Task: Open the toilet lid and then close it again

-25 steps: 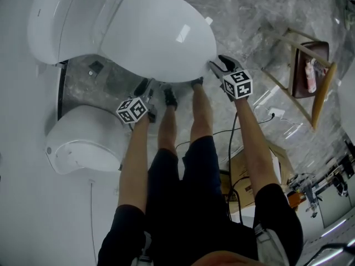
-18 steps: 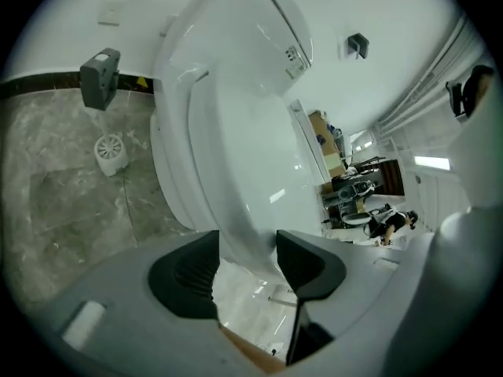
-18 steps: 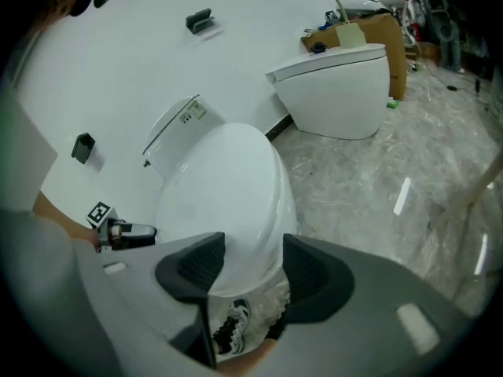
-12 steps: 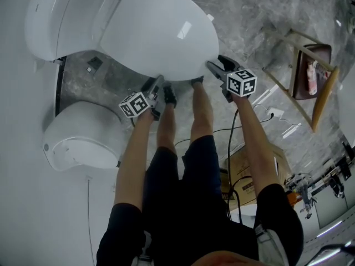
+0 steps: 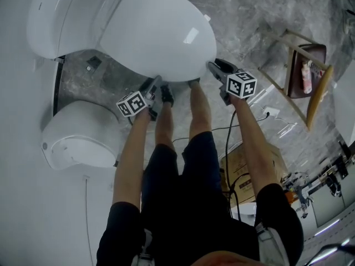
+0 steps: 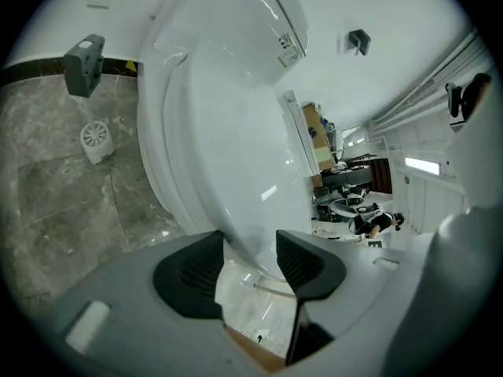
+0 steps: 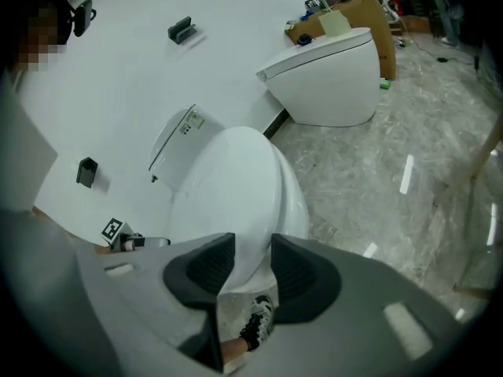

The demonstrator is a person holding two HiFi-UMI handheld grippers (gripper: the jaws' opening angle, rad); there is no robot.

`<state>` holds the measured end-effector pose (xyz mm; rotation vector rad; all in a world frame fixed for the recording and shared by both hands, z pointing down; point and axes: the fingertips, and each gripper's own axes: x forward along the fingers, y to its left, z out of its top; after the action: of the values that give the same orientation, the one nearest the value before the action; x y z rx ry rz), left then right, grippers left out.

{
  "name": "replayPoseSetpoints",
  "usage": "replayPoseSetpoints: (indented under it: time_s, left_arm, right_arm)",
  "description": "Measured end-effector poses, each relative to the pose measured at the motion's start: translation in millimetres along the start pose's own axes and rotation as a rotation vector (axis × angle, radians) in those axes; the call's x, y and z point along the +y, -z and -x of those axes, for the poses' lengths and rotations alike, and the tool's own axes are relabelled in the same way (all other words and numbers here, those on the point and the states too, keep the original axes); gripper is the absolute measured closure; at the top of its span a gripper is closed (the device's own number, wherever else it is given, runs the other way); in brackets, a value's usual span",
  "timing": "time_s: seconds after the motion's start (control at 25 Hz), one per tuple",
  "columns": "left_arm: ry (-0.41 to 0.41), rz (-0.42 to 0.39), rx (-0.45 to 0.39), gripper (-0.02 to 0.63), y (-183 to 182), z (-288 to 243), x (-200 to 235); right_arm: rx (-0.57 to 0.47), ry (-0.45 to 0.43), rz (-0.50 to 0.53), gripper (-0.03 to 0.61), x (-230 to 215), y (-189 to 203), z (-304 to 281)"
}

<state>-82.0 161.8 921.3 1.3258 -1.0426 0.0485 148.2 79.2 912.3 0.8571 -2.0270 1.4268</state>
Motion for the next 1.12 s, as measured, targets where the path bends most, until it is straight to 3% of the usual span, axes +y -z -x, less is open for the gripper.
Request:
replayPoseSetpoints:
  time_s: [0.08,0.24,0.56,0.76,1.12]
  left_arm:
    - [0.009,0.011,0.002,0.411,-0.4,3.9,-5.8]
    - [0.031,0.069,-0.015,0.424,-2.6,15.3,-15.5]
    - [0.096,0.216,-0.142,0.449,-20.5,48.6,-42.1]
    - [0.134,0.269,-0.161,0.451,-31.8,66.4,-61.4]
    - [0.129,0.328,-0.248,0.451,-56.7,104.9,-89.6]
  right_arm:
    - [-0.012,0.004,-0.014,0.468,3.2,-4.5,8.1]
    - [-0.046,0.012,-0.068,0.474,18.5,-13.2,25.2]
    - [-0.077,-0.013,-0.113,0.489,69.1,-42.6,60.2]
    - [-0.115,-0.067,-0.152,0.494,98.9,-65.9,84.7]
    - [-0.146,-0.181,-0.136,0.486,160.1,-109.4,106.3]
